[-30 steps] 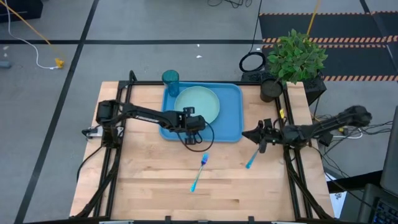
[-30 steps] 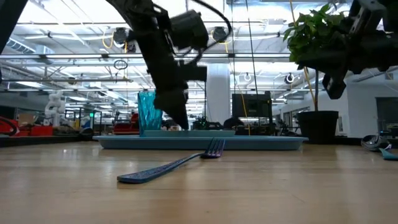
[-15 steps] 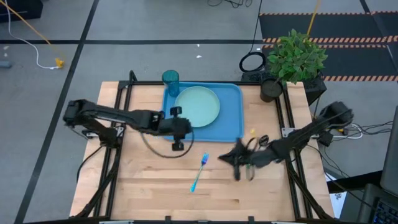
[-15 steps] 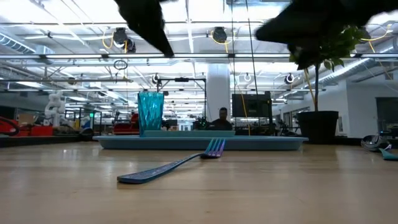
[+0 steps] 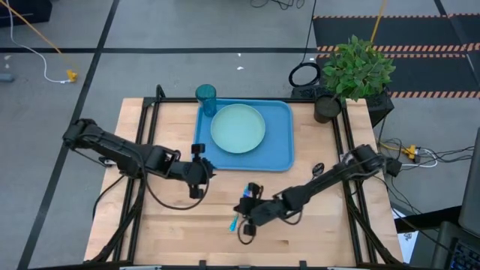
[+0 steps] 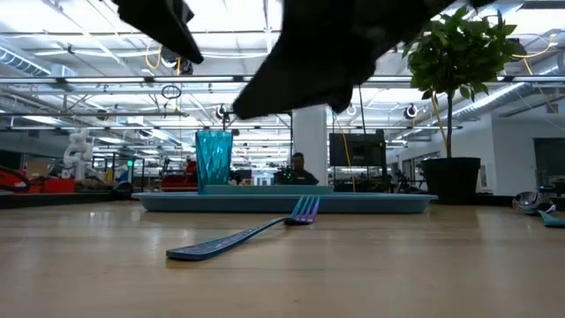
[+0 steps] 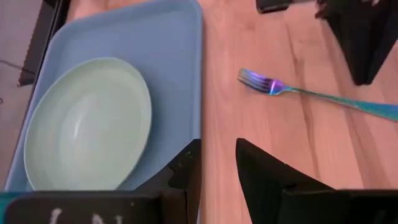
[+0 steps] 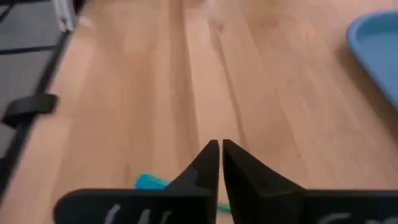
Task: Pick and place plate/cup/fork/spoon on tray
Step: Put the fork on the right side of the plate on the blue tray
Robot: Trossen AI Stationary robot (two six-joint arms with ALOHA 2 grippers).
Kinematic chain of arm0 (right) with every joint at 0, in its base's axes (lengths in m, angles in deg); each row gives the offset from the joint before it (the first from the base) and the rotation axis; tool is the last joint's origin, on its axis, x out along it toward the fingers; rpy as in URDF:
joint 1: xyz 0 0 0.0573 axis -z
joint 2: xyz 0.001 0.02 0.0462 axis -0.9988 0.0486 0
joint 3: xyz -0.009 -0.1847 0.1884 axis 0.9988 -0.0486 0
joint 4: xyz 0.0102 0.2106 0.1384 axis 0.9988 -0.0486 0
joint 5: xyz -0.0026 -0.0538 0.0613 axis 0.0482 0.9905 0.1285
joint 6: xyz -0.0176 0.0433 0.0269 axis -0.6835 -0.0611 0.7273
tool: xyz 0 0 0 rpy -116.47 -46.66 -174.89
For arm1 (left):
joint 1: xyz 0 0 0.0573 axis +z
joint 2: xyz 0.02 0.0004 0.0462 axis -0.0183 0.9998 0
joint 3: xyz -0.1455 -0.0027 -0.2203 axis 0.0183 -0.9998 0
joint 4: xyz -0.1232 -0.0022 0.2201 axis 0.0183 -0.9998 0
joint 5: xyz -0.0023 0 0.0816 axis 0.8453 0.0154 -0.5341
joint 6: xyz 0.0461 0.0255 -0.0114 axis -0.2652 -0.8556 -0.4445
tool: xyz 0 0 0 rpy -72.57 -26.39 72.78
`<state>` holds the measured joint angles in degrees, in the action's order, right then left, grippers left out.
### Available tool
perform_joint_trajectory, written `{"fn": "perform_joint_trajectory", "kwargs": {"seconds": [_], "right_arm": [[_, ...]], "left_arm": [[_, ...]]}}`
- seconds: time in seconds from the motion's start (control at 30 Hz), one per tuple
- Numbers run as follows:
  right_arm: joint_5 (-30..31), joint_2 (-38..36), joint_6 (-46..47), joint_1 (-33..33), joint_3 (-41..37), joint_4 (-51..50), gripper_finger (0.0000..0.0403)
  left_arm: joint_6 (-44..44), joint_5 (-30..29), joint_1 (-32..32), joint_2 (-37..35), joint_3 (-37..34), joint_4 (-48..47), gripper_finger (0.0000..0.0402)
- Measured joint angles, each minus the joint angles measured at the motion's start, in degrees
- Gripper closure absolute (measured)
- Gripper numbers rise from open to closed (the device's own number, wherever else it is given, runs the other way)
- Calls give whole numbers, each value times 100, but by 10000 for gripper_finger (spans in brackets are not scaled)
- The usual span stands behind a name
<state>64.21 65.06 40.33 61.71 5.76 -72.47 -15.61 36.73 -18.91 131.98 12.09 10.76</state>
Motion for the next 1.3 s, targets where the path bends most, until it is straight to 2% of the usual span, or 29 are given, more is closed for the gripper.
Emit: {"fn": "perform_joint_trajectory", "kwargs": {"seconds": [0.37,0.63,0.97,1.1,1.2,1.3], "right_arm": [[-36,695,1294,143,66,110,313],[-42,706,1368,-38,64,-351,310],[-55,38,1110,-389,59,-2061,310],[410,-284,2054,-537,55,-2568,310],[1039,-374,3325,-563,64,-2416,309],[1173,-271,3962,-555,59,-1972,302]], "left_arm": [[299,-15,-313,-39,-51,33,300],[308,-89,-510,-39,-50,51,300],[393,-106,-672,-39,-49,71,300],[410,-112,-714,-39,-49,72,300],[413,-149,-719,-37,-49,78,300],[412,-155,-719,-36,-49,93,300]]}}
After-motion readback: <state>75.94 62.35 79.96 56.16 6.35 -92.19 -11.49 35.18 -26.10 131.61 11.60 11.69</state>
